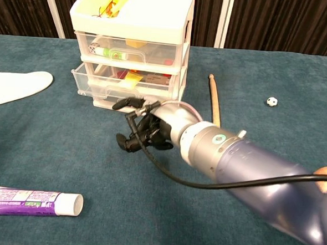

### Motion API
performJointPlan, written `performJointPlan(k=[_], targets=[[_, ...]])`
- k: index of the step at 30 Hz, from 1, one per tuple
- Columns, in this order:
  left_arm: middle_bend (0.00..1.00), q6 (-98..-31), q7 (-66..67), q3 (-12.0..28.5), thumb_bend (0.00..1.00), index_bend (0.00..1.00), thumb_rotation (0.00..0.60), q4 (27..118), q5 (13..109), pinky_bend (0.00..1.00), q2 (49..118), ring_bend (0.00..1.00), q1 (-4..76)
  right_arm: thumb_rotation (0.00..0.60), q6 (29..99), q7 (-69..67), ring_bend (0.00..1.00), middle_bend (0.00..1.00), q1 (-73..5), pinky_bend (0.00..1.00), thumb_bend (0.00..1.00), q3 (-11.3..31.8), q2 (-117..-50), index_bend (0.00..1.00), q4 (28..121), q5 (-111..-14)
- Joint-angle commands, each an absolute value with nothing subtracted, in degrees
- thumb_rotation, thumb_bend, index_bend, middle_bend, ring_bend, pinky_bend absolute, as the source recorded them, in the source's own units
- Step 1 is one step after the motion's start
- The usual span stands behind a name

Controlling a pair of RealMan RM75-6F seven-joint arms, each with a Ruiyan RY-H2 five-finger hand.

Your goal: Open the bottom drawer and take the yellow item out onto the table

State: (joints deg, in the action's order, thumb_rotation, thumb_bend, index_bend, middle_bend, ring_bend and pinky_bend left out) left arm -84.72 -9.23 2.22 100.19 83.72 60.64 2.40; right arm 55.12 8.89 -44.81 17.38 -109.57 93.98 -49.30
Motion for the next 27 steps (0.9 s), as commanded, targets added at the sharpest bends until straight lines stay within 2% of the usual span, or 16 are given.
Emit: performJointPlan(k=[1,13,21,27], targets=[[0.00,-84.74,-9.00,2.14,0.51,0.02,0.600,100.21,83.86,0.00,60.70,0.00,2.40,0.600,58.40,15.57,1.00,1.00,-45.46,1.00,0.56,18.67,-105.27,0.17,98.91,-48.36],[0.00,-84.73,-8.69,2.25,0.51,0.03,0.600,100.25,83.58,0.00,60.78,0.00,2.42,0.600,60.26,23.83,1.00,1.00,-50.19,1.00,0.56,22.54,-103.43,0.10,101.31,-38.69],[0.00,-84.74,-8.82,2.26,0.51,0.03,0.600,100.29,83.60,0.00,60.73,0.00,2.42,0.600,60.94,26.28,1.00,1.00,-52.53,1.00,0.56,22.60,-104.02,0.10,99.80,-35.94],[0.00,-84.62,-8.86,2.17,0.51,0.03,0.600,100.30,83.71,0.00,60.70,0.00,2.45,0.600,64.59,34.03,1.00,1.00,-55.88,1.00,0.56,21.96,-104.67,0.10,99.26,-31.66]])
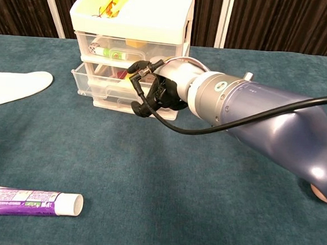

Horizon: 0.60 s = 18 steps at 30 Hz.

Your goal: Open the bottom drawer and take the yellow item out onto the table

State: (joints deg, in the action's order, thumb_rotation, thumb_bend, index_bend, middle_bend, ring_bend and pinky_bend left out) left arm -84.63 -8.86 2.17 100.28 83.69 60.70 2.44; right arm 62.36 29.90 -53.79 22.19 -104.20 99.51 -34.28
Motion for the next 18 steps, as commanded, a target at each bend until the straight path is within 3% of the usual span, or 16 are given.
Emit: performJointPlan(k=[1,18], targets=[[0.00,-84.61,-8.88,2.17,0.51,0.03,0.600,100.32,83.71,0.00,60.68,0.00,2.45,0.600,65.19,35.12,1.00,1.00,-56.46,1.00,0.56,22.24,-104.83,0.10,99.37,-30.76],[0.00,-84.58,-8.96,2.10,0.51,0.03,0.600,100.30,83.81,0.00,60.65,0.00,2.46,0.600,68.20,45.75,1.00,1.00,-64.40,1.00,0.56,25.19,-106.78,0.12,98.10,-19.29]])
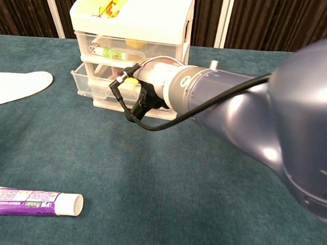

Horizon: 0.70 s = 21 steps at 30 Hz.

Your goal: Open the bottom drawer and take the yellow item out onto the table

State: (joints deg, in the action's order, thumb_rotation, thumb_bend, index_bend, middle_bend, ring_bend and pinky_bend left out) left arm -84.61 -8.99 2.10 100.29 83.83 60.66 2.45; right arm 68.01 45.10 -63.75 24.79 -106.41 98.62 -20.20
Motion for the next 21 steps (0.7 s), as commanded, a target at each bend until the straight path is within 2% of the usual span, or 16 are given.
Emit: performJointPlan(k=[1,10,21], targets=[[0.00,-84.54,-8.94,2.10,0.51,0.03,0.600,100.31,83.77,0.00,60.64,0.00,2.47,0.600,68.22,45.92,1.00,1.00,-64.65,1.00,0.56,25.25,-106.88,0.12,97.90,-18.94],[0.00,-84.42,-8.91,2.11,0.51,0.03,0.600,100.38,83.64,0.00,60.58,0.00,2.50,0.600,67.53,46.59,1.00,1.00,-66.56,1.00,0.55,27.13,-106.84,0.13,96.44,-15.14],[0.00,-84.51,-8.87,2.06,0.51,0.03,0.600,100.40,83.75,0.00,60.59,0.00,2.47,0.600,66.59,46.88,1.00,1.00,-67.53,1.00,0.56,26.88,-105.12,0.17,99.05,-12.39]])
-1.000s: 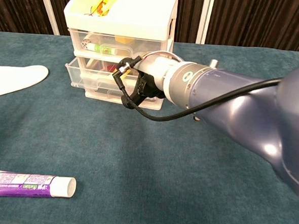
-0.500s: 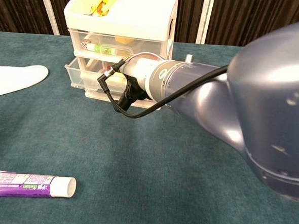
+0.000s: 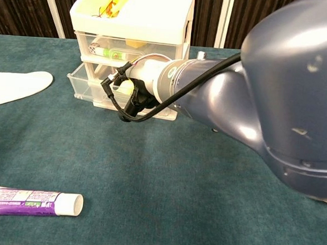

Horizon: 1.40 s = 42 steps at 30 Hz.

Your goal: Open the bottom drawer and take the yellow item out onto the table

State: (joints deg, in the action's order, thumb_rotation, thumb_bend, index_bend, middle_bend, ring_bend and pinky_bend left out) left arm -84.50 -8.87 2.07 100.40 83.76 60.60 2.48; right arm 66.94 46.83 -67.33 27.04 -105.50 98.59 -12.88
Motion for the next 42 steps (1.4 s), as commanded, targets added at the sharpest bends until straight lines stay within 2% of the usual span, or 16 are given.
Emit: performJointPlan(k=[1,42], targets=[[0.00,-84.52,-8.89,2.09,0.51,0.03,0.600,100.40,83.71,0.00,60.59,0.00,2.46,0.600,66.37,46.92,1.00,1.00,-67.62,1.00,0.55,26.62,-104.87,0.17,99.47,-12.30],[0.00,-84.42,-8.48,2.26,0.51,0.03,0.600,100.57,83.18,0.00,60.61,0.00,2.47,0.600,64.01,43.14,1.00,1.00,-68.89,1.00,0.56,22.09,-99.26,0.20,105.81,-11.40]])
